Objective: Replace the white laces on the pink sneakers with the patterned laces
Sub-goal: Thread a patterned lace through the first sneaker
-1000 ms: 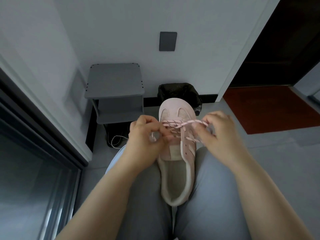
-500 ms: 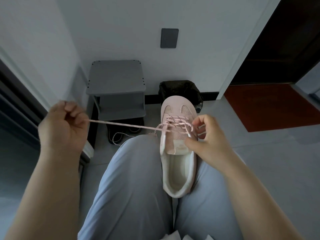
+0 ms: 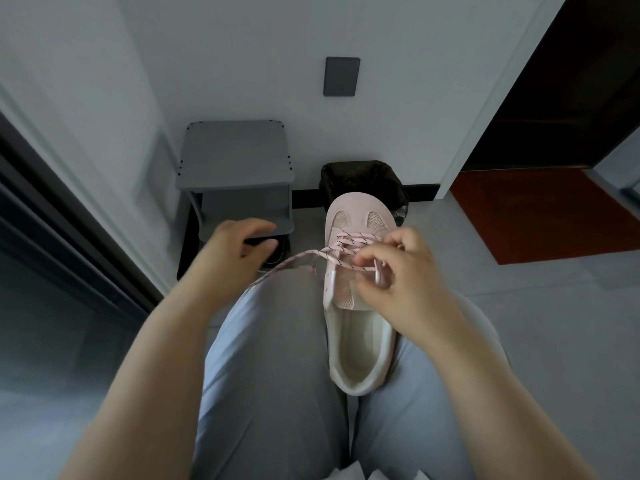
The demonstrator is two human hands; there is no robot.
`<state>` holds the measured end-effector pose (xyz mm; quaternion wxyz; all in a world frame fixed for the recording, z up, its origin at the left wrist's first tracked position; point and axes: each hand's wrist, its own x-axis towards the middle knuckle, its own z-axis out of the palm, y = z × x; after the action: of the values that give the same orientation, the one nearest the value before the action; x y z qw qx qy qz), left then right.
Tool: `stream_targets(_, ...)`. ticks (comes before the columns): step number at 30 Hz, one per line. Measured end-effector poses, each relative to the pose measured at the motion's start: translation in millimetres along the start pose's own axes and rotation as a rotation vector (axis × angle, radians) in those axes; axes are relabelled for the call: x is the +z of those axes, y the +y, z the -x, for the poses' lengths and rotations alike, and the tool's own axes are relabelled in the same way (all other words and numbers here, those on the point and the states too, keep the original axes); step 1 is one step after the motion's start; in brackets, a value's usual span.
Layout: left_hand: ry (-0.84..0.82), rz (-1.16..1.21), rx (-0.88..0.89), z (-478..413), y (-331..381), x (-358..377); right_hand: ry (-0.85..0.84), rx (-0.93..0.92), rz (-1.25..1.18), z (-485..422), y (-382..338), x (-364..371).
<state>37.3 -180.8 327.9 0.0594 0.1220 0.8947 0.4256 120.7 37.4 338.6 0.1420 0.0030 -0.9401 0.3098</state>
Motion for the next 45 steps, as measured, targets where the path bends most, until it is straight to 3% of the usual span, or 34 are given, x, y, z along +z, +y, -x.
stream_targets(2, -0.070, -0.137, 0.170, -3.9, 10.2, 10.2, 0.036, -0.024, 0.065, 0.6, 0.6, 1.6)
stream_targets(5, -0.110, -0.204, 0.265, -6.4, 30.4, 22.7, 0.027, -0.057, -0.058, 3.1, 2.5, -3.6)
stream_targets(10, -0.221, -0.203, 0.255, -6.1, 38.0, 22.2, 0.010, -0.155, -0.219, 9.5, -1.8, -14.2)
stream_targets(16, -0.257, 0.074, 0.119, -4.0, 49.0, 17.1, 0.079, -0.128, -0.233, 4.8, -2.3, -8.5)
stream_targets(25, -0.295, -0.228, 0.135, -7.9, 53.1, -1.5, 0.054, -0.052, -0.276, 1.0, -8.3, -8.0)
stream_targets(29, -0.147, 0.071, 0.138, -3.5, 65.3, -13.7, 0.019, -0.063, -0.224, -2.7, -17.0, -4.1)
stream_targets(33, -0.264, 0.485, 0.055, 3.5, 81.4, -7.3, -0.080, 0.049, -0.435, -8.6, -38.7, 5.0)
stream_targets(35, -0.299, 0.659, 0.021, 3.6, 85.0, -3.6, -0.091, 0.042, -0.392, -8.8, -47.3, 9.2)
stream_targets(38, -0.199, 0.842, -0.041, -1.4, 79.6, -7.5, -0.143, 0.143, -0.558, -9.0, -51.6, -1.0)
stream_targets(41, -0.078, 0.738, -0.057, -7.7, 67.0, -13.0, -0.149, 0.120, -0.706, -10.9, -42.7, -27.5)
stream_targets(45, -0.085, 0.425, -0.068, -10.4, 54.3, -9.8, -0.126, 0.122, -0.719, -12.5, -27.2, -58.2)
